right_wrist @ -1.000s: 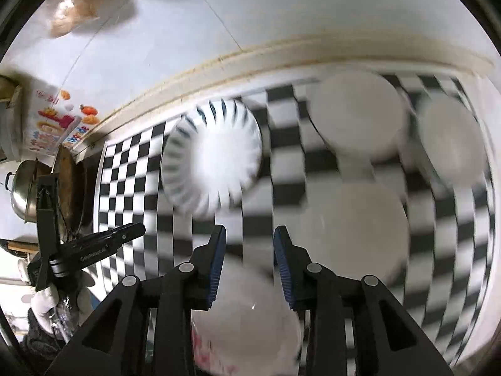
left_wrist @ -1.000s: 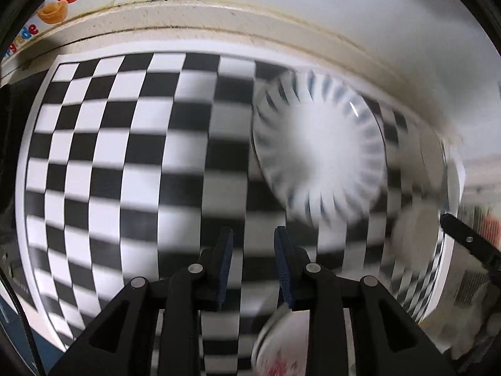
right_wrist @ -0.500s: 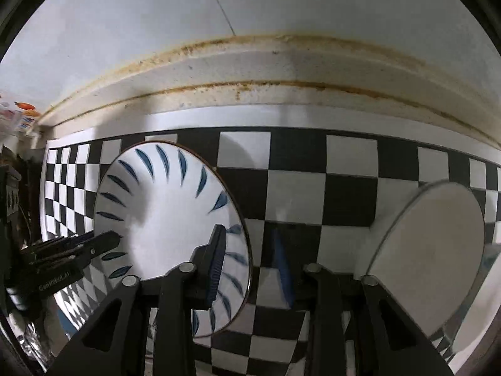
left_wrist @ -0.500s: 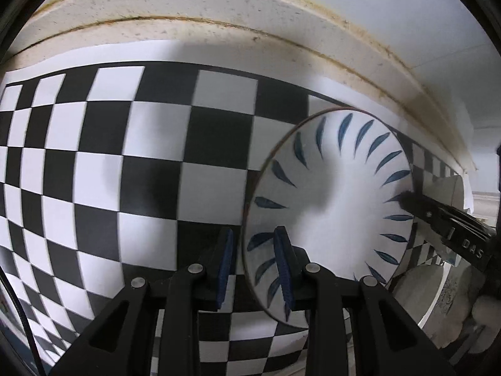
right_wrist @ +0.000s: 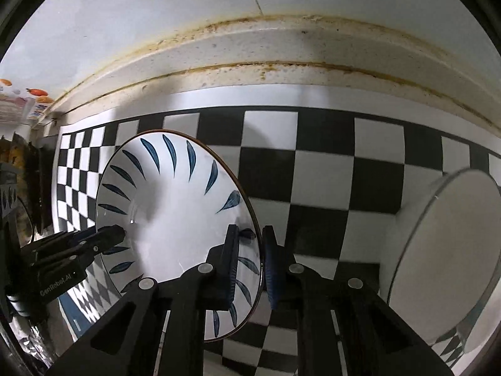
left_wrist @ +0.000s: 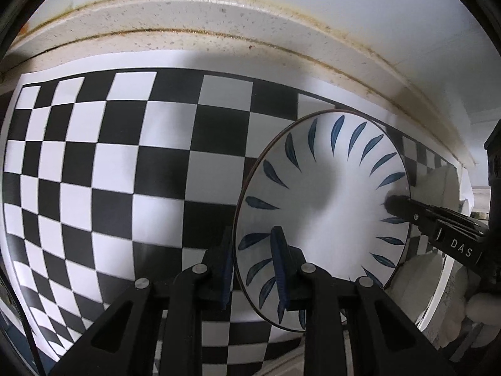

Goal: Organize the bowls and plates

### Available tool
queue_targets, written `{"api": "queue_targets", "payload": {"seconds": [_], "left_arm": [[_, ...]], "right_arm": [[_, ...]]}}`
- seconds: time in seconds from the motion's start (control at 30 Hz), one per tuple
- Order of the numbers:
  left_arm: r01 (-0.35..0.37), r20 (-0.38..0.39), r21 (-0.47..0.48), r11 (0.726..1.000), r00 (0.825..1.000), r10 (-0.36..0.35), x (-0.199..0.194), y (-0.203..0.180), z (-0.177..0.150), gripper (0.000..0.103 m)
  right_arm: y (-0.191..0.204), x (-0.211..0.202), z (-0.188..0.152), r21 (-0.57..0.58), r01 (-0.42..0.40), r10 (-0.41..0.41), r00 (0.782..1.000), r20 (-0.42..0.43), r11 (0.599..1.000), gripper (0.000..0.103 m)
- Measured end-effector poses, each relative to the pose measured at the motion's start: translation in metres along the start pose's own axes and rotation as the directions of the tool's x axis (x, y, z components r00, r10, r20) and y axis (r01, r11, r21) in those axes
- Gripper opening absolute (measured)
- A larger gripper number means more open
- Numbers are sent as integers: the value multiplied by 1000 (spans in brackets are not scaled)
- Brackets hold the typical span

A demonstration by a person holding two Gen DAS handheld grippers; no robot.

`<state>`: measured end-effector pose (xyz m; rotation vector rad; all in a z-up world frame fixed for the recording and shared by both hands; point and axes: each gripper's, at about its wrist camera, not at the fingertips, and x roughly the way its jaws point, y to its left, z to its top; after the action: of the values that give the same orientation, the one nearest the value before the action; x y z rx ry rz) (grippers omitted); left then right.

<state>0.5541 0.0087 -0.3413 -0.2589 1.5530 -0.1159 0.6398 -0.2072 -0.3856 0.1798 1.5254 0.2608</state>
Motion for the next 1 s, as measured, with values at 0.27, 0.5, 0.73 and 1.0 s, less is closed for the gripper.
{"api": "queue_targets", "payload": {"seconds": [0.27,0.5,0.73,1.0], "left_arm": [[-10,25,77,997,1000,8,-39,-16,-31,20],[13,44,133,991,999,-19,-72,-28,-67,20],[19,30,198,980,999,-26,-86,-37,-127,20],[28,-60,242,970,998,-14,-56,-43,-184,20]], "right_arm": [[6,-44,-32,3,-20,20,999,45,1000,17],[13,-90,-84,17,-13,11,996,90,1000,17],[11,-108,-161,50,-24,19,995,100,998,17],[-3,-82,-249,112,-40,34,998,52,993,17]]}}
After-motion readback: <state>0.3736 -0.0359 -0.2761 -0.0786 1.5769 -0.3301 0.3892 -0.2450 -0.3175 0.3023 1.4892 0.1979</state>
